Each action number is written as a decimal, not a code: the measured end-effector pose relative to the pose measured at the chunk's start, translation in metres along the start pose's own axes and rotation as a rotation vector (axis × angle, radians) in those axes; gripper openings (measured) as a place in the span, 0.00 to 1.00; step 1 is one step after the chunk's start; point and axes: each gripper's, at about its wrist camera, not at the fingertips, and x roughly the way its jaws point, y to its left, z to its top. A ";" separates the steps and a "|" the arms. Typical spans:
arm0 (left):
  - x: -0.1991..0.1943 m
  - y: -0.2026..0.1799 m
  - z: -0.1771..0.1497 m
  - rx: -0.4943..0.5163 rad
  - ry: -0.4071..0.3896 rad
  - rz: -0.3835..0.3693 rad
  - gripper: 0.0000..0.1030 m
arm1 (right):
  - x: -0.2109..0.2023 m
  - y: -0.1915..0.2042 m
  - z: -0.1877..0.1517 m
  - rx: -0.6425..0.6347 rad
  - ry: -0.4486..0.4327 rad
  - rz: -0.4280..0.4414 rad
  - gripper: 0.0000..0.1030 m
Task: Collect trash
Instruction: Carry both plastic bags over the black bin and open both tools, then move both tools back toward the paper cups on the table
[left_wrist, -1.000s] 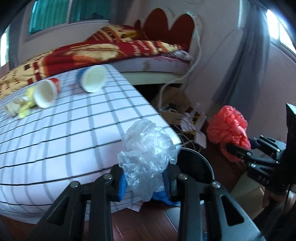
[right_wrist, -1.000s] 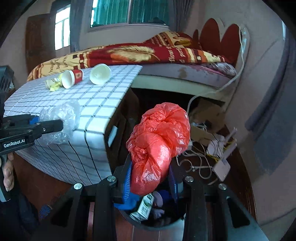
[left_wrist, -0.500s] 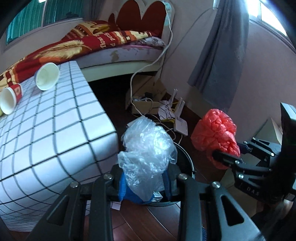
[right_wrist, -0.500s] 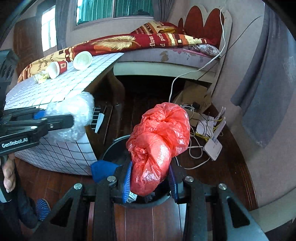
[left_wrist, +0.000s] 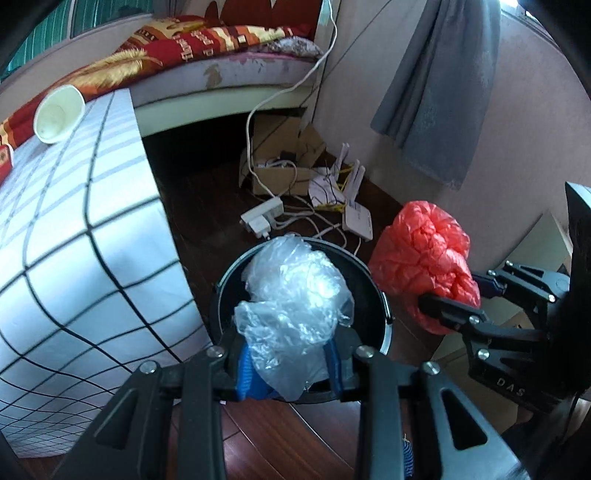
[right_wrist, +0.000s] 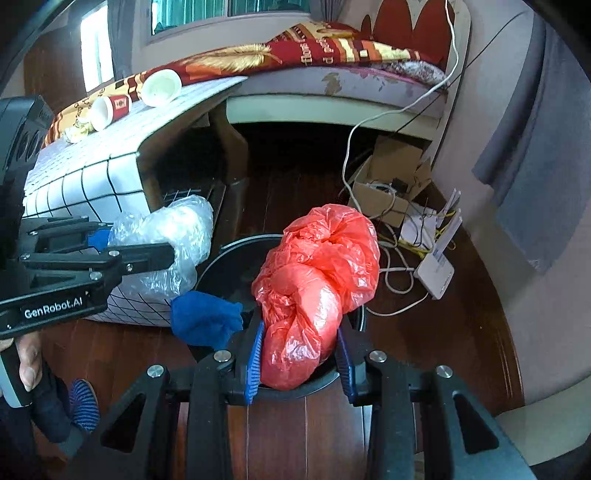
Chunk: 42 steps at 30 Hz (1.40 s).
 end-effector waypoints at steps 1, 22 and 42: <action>0.004 0.000 -0.001 0.000 0.009 0.000 0.33 | 0.004 0.000 -0.001 0.000 0.007 0.005 0.36; 0.058 0.012 -0.029 -0.068 0.102 0.043 0.90 | 0.067 -0.032 -0.015 0.002 0.137 -0.154 1.00; -0.028 0.015 -0.006 -0.066 -0.084 0.098 0.90 | 0.005 -0.017 0.011 0.022 -0.008 -0.147 1.00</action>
